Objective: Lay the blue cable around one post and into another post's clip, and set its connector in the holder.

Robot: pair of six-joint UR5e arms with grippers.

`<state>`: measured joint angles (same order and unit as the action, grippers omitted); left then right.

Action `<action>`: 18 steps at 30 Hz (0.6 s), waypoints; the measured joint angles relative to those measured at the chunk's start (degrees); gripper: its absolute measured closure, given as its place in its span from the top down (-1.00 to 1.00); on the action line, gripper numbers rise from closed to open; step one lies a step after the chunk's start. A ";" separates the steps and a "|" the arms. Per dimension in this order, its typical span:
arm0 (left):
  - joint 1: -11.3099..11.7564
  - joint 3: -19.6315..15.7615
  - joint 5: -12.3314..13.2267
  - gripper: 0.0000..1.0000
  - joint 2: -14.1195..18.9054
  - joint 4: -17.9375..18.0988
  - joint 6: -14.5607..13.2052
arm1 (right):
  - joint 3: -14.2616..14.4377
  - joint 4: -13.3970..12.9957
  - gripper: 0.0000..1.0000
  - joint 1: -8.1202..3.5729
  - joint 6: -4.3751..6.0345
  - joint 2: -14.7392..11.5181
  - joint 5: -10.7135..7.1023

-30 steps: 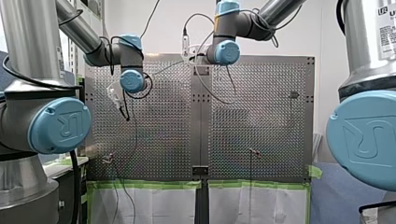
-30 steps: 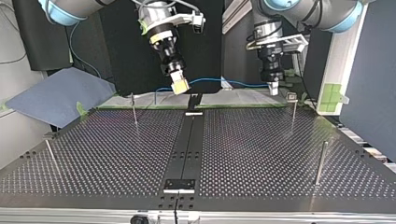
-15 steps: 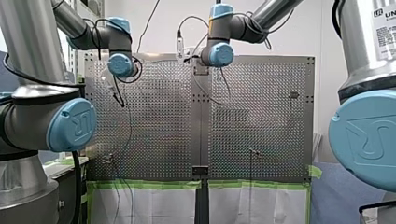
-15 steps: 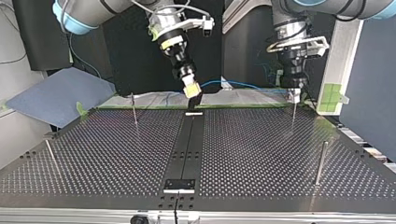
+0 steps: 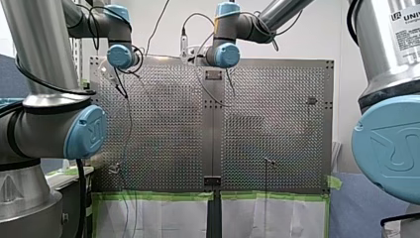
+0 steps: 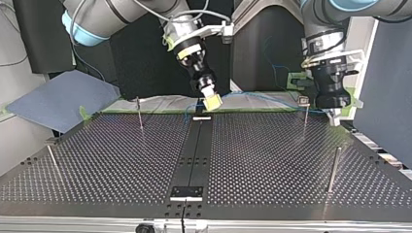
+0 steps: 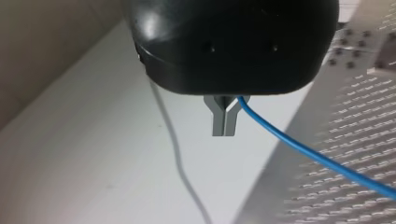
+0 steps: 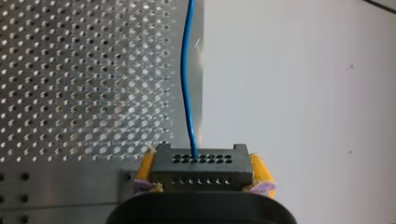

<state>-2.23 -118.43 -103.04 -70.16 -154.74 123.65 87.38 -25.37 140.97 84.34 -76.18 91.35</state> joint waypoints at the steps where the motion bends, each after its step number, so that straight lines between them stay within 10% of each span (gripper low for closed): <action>1: 0.48 0.46 0.05 -1.00 -0.01 0.10 0.10 | -0.43 0.16 -1.00 0.01 0.08 0.18 -0.14; 18: 8.68 8.67 0.35 -1.00 -4.67 -0.12 0.45 | -7.61 1.44 -1.00 0.07 1.28 2.26 -1.49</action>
<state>6.45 -109.75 -102.69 -74.83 -154.87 124.10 79.78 -23.92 141.03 85.62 -73.92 89.87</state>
